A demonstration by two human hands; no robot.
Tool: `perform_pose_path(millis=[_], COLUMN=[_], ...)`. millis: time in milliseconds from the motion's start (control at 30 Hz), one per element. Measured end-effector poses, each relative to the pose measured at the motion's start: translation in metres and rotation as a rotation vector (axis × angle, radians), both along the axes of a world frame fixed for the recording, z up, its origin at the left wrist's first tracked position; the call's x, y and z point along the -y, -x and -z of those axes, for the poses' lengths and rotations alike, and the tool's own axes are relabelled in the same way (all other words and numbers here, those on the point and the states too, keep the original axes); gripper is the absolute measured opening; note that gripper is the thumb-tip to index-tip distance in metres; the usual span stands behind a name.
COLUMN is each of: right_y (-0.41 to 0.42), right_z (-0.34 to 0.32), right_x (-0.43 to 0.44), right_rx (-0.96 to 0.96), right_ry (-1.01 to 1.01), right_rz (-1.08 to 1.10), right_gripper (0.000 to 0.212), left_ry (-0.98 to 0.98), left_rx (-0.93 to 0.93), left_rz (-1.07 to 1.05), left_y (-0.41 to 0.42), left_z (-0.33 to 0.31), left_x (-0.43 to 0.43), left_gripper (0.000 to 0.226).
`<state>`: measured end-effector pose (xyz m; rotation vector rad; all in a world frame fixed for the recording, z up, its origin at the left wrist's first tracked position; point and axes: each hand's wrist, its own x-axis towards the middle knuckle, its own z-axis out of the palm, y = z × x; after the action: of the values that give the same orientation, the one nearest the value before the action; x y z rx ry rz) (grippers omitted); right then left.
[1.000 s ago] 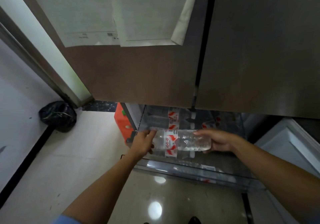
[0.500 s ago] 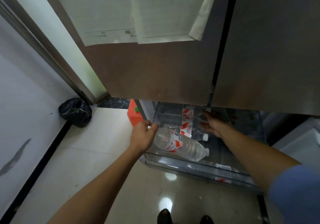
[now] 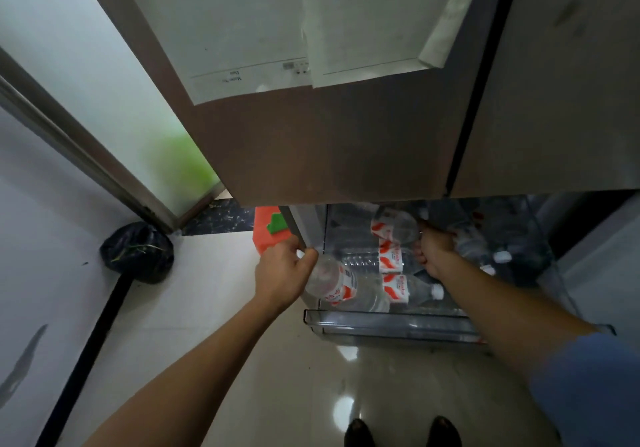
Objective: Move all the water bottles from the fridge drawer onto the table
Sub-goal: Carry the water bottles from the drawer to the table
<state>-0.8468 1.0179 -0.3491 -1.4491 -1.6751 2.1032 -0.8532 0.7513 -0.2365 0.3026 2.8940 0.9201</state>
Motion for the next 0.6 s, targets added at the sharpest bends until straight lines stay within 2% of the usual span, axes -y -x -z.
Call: perform_pose_path(millis=[167, 267, 400, 600], right_y=[-0.029, -0.062, -0.100, -0.133], right_z=[-0.037, -0.059, -0.099, -0.187], right_x=[0.007, 0.003, -0.007, -0.007], right_rx=[-0.070, -0.094, -0.047, -0.100], right_ry=[-0.320, -0.517, -0.856, -1.261], right_rz=[0.099, 0.099, -0.012, -0.218], right_gripper=[0.032, 0.025, 0.027, 0.026], left_ry=[0.066, 0.126, 0.191, 0.109], left_rx=[-0.110, -0.189, -0.301, -0.443], left_rz=[0.168, 0.250, 0.340, 0.304], left_y=[0.008, 0.006, -0.007, -0.032], left_z=[-0.013, -0.020, -0.036, -0.079], left_x=[-0.007, -0.013, -0.023, -0.031], left_gripper=[0.024, 0.034, 0.037, 0.038])
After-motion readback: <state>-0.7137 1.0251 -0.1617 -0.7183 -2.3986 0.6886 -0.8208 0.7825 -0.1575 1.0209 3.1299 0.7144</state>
